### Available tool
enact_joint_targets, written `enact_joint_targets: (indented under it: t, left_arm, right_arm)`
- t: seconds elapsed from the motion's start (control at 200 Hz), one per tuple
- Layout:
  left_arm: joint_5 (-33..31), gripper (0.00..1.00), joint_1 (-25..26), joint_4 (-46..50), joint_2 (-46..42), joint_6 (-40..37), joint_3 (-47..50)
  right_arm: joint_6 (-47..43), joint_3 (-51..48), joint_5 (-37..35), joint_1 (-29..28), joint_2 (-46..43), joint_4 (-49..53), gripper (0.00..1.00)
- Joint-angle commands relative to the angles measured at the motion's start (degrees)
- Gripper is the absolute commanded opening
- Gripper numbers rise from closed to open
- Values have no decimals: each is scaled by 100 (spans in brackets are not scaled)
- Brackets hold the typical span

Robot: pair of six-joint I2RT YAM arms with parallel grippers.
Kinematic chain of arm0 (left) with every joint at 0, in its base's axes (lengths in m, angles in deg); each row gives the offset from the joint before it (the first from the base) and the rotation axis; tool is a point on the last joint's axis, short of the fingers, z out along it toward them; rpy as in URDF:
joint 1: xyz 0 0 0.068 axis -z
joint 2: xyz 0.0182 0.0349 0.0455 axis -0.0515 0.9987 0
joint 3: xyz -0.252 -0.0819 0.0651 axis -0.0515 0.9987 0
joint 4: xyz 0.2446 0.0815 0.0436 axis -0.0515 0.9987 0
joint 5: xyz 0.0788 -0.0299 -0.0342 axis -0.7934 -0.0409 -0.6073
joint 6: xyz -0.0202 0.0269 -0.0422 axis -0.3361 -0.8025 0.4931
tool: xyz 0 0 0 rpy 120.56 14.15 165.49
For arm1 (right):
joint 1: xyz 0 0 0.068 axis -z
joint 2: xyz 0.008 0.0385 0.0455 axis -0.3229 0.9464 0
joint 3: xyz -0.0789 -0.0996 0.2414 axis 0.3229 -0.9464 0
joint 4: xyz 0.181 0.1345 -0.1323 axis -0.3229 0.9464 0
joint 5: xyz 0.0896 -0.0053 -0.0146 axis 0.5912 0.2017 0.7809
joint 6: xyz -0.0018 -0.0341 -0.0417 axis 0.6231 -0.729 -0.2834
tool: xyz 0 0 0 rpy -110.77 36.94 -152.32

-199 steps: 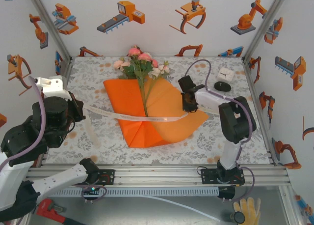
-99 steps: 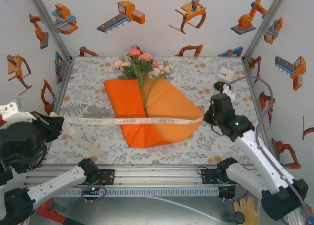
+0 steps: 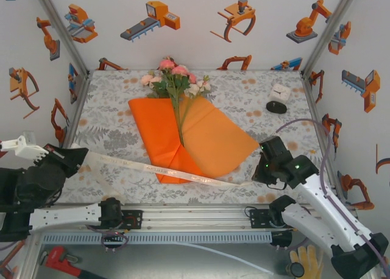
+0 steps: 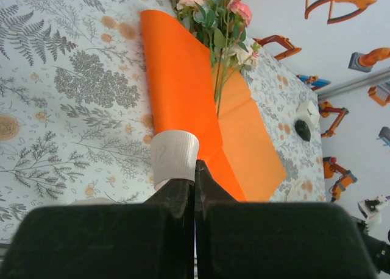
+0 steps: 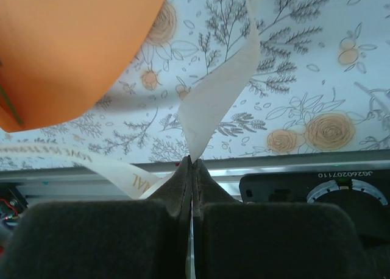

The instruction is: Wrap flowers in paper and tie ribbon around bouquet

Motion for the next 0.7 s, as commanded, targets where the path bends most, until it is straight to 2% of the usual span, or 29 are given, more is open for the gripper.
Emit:
enact_joint_targets:
  t: [0.0, 0.15, 0.21, 0.26, 0.3, 0.365, 0.39, 0.416, 0.486, 0.541, 0.616, 0.696]
  left_arm:
    - [-307, 0, 60, 1306, 387, 65, 79]
    - [-163, 0, -103, 1308, 1392, -114, 199]
    - [48, 0, -508, 1288, 1588, -116, 301]
    - [363, 0, -964, 814, 1669, -889, 501]
    - [929, 0, -1547, -146, 1759, -2143, 709]
    - [2535, 0, -2847, -1418, 2149, -3506, 1042]
    - [2926, 0, -3247, -1532, 2362, -3567, 1107]
    - [3048, 0, -3517, -1538, 2503, -3568, 1138]
    - [2666, 0, -3917, -1696, 2392, -3791, 1350]
    - [2740, 0, -4660, -2051, 2055, -4296, 1644]
    - [3654, 0, -6148, -2567, 1752, -4833, 2084]
    - [4787, 0, -7240, -3134, 1840, -4987, 2540]
  right_arm:
    - [204, -282, 470, -170, 353, -419, 0]
    - [152, -296, 272, -362, 1032, -1133, 0]
    - [95, -259, 202, -379, 1228, -1292, 0]
    - [84, -272, 184, -388, 1344, -1441, 0]
    - [83, -291, 202, -394, 1411, -1546, 0]
    - [67, -294, 221, -406, 1487, -1651, 0]
    - [54, -286, 205, -406, 1502, -1666, 0]
    - [29, -292, 184, -404, 1507, -1682, 0]
    - [-9, -367, 97, -405, 1499, -1711, 0]
    - [33, -453, 89, -406, 1457, -1711, 0]
    - [203, -599, 60, -415, 1328, -1794, 0]
    - [368, -719, 29, -423, 1214, -1915, 0]
